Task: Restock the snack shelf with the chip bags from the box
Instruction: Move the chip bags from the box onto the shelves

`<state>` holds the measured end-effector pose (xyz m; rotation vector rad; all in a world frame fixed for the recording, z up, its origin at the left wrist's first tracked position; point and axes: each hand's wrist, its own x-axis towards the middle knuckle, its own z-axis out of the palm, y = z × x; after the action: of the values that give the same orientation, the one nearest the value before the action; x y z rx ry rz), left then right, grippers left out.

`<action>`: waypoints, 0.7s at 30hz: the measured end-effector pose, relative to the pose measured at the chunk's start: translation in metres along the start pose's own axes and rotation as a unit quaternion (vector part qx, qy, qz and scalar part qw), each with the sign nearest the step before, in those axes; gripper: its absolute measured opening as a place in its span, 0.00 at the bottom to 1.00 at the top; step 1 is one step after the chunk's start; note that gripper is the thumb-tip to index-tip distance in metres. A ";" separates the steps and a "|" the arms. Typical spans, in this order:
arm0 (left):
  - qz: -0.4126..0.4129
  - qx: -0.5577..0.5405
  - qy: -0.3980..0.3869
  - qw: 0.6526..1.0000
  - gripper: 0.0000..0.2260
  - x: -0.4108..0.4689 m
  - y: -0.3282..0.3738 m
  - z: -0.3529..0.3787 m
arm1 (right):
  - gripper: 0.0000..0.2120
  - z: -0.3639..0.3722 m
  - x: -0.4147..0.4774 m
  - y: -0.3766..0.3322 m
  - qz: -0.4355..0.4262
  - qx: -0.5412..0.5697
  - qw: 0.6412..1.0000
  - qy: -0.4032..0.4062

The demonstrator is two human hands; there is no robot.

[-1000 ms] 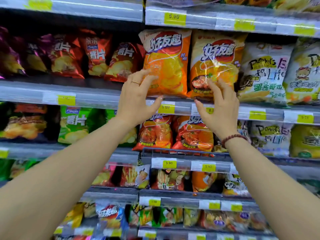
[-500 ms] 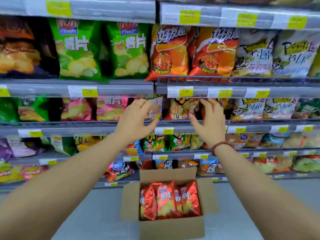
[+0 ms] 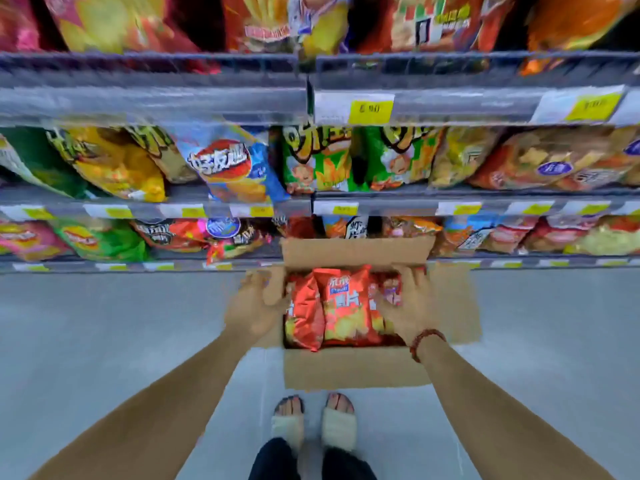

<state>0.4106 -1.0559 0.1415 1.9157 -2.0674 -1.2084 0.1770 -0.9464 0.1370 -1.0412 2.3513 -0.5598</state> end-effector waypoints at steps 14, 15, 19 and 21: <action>-0.176 -0.115 -0.060 0.976 0.34 0.076 -0.130 0.189 | 0.38 0.183 0.041 0.130 0.203 0.150 0.959 -0.129; -0.185 -0.127 -0.050 0.973 0.38 0.080 -0.132 0.197 | 0.38 0.188 0.045 0.134 0.202 0.159 0.958 -0.128; -0.197 -0.141 -0.006 0.970 0.50 0.089 -0.124 0.227 | 0.32 0.213 0.066 0.139 0.208 0.201 0.946 -0.147; -0.212 -0.150 -0.002 0.966 0.50 0.096 -0.124 0.237 | 0.32 0.224 0.077 0.147 0.216 0.218 0.941 -0.144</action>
<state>0.3616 -1.0134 -0.1353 2.2586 -1.4013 -1.4992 0.1828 -0.9505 -0.1416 -0.3604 1.9803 -0.6621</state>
